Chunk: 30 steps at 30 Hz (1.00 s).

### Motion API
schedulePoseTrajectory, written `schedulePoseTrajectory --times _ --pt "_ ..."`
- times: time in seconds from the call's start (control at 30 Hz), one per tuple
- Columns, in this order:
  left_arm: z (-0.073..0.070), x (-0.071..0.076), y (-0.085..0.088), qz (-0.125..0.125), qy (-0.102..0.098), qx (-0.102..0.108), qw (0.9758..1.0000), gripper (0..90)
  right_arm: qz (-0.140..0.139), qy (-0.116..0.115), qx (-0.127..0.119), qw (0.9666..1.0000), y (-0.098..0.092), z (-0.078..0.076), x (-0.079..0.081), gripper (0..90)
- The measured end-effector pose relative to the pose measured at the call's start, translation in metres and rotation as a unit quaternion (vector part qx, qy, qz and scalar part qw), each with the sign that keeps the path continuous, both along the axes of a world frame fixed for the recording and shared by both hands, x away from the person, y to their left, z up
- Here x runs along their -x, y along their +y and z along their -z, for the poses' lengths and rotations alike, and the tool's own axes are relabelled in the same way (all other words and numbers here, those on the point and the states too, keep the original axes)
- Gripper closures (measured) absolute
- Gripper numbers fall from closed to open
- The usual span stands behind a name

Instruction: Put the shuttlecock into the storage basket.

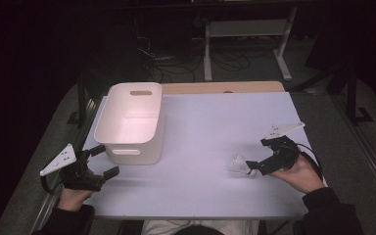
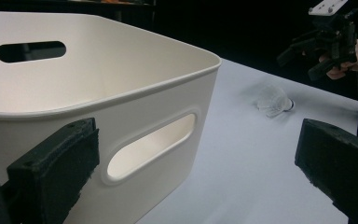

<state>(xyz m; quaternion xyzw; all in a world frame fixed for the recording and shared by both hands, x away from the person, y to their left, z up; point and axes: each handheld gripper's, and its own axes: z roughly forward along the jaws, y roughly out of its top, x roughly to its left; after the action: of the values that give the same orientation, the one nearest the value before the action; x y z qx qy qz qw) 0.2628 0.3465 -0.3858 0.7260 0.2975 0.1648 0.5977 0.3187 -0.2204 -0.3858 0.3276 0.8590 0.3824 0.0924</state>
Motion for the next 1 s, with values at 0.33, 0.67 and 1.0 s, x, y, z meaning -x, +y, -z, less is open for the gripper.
schedulePoseTrajectory --times 0.33,0.67,1.0 --pt "0.000 0.000 0.000 0.000 0.000 0.000 1.0000 0.0 -0.014 0.018 0.018 0.9996 0.004 0.003 -0.001 0.0" --pt "0.000 0.000 0.000 0.001 0.000 0.000 1.0000 0.0 -0.024 0.039 0.036 0.9983 0.008 0.009 -0.005 0.0" --pt "0.000 0.000 0.000 0.001 0.000 0.001 1.0000 0.0 -0.035 0.058 0.062 0.9958 0.012 0.015 -0.011 0.0"
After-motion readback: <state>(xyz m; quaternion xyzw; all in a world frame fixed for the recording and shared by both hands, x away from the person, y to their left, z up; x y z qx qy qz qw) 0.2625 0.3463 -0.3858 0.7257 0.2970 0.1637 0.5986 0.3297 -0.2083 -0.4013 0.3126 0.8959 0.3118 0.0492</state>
